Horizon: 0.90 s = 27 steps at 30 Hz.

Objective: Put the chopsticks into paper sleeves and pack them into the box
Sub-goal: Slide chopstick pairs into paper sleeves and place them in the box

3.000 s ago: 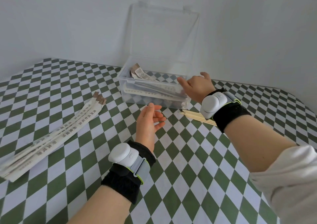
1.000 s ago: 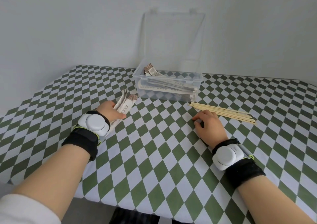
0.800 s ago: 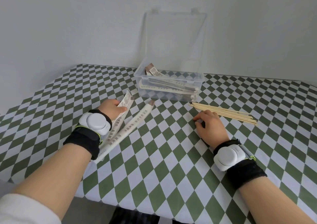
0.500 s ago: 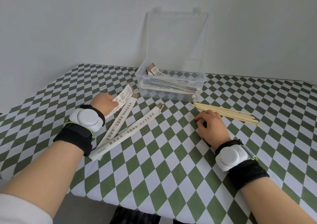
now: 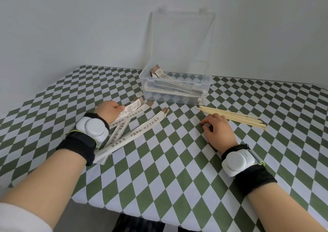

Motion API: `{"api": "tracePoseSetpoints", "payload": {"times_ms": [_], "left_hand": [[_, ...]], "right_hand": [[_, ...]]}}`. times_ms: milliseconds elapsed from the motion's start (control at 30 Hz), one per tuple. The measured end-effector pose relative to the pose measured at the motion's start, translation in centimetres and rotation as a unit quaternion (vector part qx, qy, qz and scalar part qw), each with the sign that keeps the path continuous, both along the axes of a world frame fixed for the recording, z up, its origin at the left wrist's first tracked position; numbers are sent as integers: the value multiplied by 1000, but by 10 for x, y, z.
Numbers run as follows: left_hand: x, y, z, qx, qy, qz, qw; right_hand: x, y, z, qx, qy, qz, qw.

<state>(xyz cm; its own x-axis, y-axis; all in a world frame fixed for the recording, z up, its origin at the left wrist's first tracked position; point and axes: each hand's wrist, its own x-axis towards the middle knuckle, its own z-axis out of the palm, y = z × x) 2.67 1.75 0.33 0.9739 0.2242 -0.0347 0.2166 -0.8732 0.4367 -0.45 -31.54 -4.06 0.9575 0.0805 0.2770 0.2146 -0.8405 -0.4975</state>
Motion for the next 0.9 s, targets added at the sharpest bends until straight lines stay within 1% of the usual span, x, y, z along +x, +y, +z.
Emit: {"api": "tracePoseSetpoints", "payload": {"times_ms": [100,200,300,367,433,467,500,533,567,600,633,667,700,733,767,900], "left_hand": [[-1,2,-2,5,-24,-2,1000],[-3,3,6,-4,-61,22,998],[-7,9,27,4,-115,51,992],[-13,8,46,-8,-158,58,986],[-20,-2,66,-39,-186,54,980],[-22,-10,76,-70,-192,50,978],[-25,-17,85,-123,-191,43,973],[-27,-26,92,-202,-184,34,961],[-28,-35,98,-302,-171,26,938],[-28,-41,101,-400,-154,18,903],[-28,-48,103,-492,-130,2,861],[-25,-54,103,-568,-101,-16,817],[-23,-61,100,-623,-71,-30,778],[-20,-69,94,-659,-49,-35,750],[-18,-78,86,-680,-36,-30,732],[-12,-114,40,-726,-40,32,686]], "right_hand": [[1,0,-2,2,-1,-1,1000],[1,0,-1,1,1,1,1000],[1,0,-1,-2,2,4,1000],[1,-1,-1,-2,1,4,1000],[1,-1,-1,-1,0,3,1000],[2,-1,-1,-2,0,2,1000],[2,0,-2,-1,0,1,1000],[2,0,-1,0,-1,1,1000],[1,0,-1,-1,-1,0,1000],[1,1,-1,1,1,2,1000],[0,1,0,1,4,2,1000],[0,1,0,1,6,4,1000],[-1,1,0,1,6,5,1000],[-1,0,1,2,5,6,1000],[-1,0,1,5,4,7,1000],[-2,2,1,-6,8,12,1000]]}}
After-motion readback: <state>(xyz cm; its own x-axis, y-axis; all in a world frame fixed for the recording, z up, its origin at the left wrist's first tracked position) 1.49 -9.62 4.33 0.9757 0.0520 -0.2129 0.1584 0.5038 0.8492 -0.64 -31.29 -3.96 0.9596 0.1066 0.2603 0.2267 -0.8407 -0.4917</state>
